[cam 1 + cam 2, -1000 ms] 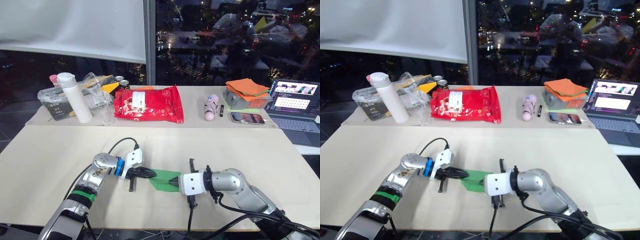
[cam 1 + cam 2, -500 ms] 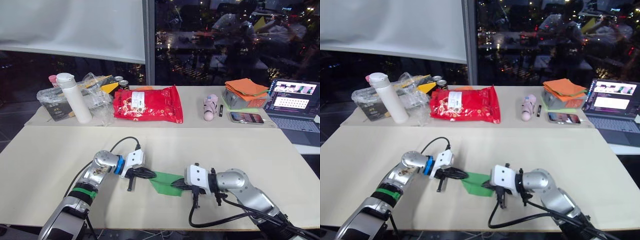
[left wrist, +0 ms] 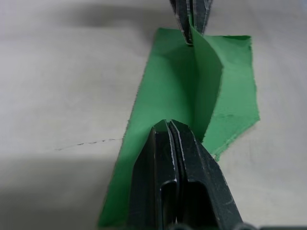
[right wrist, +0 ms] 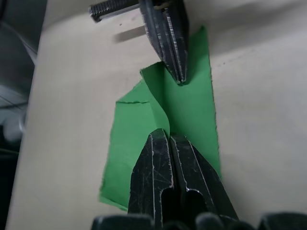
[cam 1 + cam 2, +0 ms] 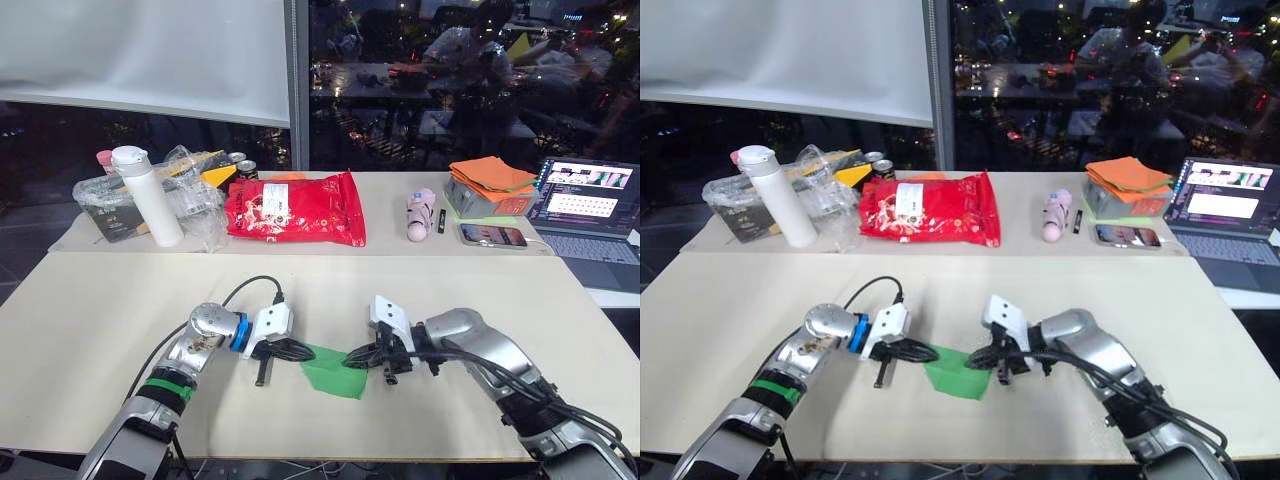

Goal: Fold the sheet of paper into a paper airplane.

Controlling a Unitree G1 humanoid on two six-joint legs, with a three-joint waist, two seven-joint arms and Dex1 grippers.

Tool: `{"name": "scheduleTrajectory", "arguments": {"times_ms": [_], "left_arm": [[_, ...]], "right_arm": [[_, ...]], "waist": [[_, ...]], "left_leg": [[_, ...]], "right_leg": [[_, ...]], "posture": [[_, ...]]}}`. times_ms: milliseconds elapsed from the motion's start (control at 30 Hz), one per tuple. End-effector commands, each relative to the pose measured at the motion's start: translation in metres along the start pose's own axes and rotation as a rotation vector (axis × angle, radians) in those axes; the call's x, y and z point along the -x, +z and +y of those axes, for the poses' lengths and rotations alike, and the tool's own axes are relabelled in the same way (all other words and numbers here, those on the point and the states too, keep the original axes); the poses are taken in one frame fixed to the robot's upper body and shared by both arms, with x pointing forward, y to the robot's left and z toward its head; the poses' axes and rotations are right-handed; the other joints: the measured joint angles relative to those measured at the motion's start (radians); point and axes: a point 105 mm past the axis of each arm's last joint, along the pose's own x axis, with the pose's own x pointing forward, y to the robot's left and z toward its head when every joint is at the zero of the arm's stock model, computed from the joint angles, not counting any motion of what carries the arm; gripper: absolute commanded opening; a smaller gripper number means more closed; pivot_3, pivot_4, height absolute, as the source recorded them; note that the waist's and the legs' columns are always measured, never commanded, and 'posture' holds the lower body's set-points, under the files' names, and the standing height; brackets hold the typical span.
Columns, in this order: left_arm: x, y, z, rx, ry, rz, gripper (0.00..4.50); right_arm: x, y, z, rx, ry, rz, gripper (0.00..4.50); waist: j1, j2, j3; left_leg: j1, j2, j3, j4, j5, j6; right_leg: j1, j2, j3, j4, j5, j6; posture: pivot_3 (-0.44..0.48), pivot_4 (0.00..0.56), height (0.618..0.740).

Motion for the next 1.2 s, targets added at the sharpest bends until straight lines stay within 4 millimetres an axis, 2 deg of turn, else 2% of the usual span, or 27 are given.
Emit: {"name": "scheduleTrajectory", "arguments": {"times_ms": [33, 333, 533, 767, 833, 1067, 1200], "left_arm": [[0.004, -0.007, -0.003, 0.058, 0.028, 0.004, 0.04], [0.029, -0.006, 0.011, 0.067, 0.128, 0.003, 0.04], [0.035, 0.002, 0.014, 0.028, 0.151, -0.029, 0.04], [0.012, 0.021, -0.007, -0.026, 0.039, -0.099, 0.04], [0.008, 0.026, -0.007, -0.02, 0.044, -0.124, 0.04], [-0.003, 0.004, -0.001, -0.001, 0.072, -0.045, 0.04], [-0.01, 0.005, -0.005, 0.004, 0.039, -0.068, 0.04]], "right_arm": [[0.005, 0.001, -0.006, -0.044, 0.013, -0.004, 0.0], [-0.004, 0.005, -0.022, -0.042, 0.023, 0.013, 0.0], [-0.007, 0.001, -0.031, -0.031, 0.013, 0.036, 0.0], [-0.01, -0.006, -0.032, -0.05, 0.017, 0.065, 0.0], [-0.01, -0.007, -0.031, -0.056, 0.017, 0.07, 0.0], [-0.01, -0.005, -0.028, -0.06, 0.017, 0.053, 0.0], [-0.008, -0.007, -0.026, -0.056, 0.009, 0.053, 0.0]], "waist": [[0.0, 0.0, 0.0], [-0.007, 0.001, 0.001], [-0.004, 0.002, 0.001], [-0.007, 0.002, 0.0], [-0.006, 0.003, 0.0], [-0.008, 0.004, 0.0], [-0.004, 0.004, 0.0]], "left_leg": [[0.0, 0.0, 0.0, 0.0, 0.0, 0.0], [0.001, 0.0, 0.0, 0.0, 0.0, 0.0], [0.0, 0.0, 0.0, 0.0, 0.0, 0.0], [0.0, 0.0, 0.0, 0.0, 0.0, 0.0], [0.0, 0.0, 0.0, 0.0, 0.0, 0.0], [0.0, 0.0, 0.0, 0.0, 0.0, 0.0], [0.0, 0.0, 0.0, 0.001, 0.0, 0.0]], "right_leg": [[0.0, 0.0, 0.0, 0.0, 0.0, 0.0], [0.0, 0.001, 0.0, 0.001, 0.0, 0.0], [-0.001, 0.001, 0.0, 0.001, 0.0, 0.0], [-0.001, 0.001, 0.0, 0.002, 0.0, 0.0], [-0.001, 0.001, 0.0, 0.002, 0.0, 0.0], [-0.001, 0.001, 0.0, 0.002, 0.0, 0.0], [0.0, 0.001, 0.0, 0.002, 0.0, 0.0]], "posture": [[0.0, 0.15, 0.725], [0.0, 0.15, 0.725], [0.0, 0.15, 0.725], [0.0, 0.15, 0.725], [0.0, 0.15, 0.725], [0.0, 0.15, 0.725], [0.0, 0.15, 0.725]]}}
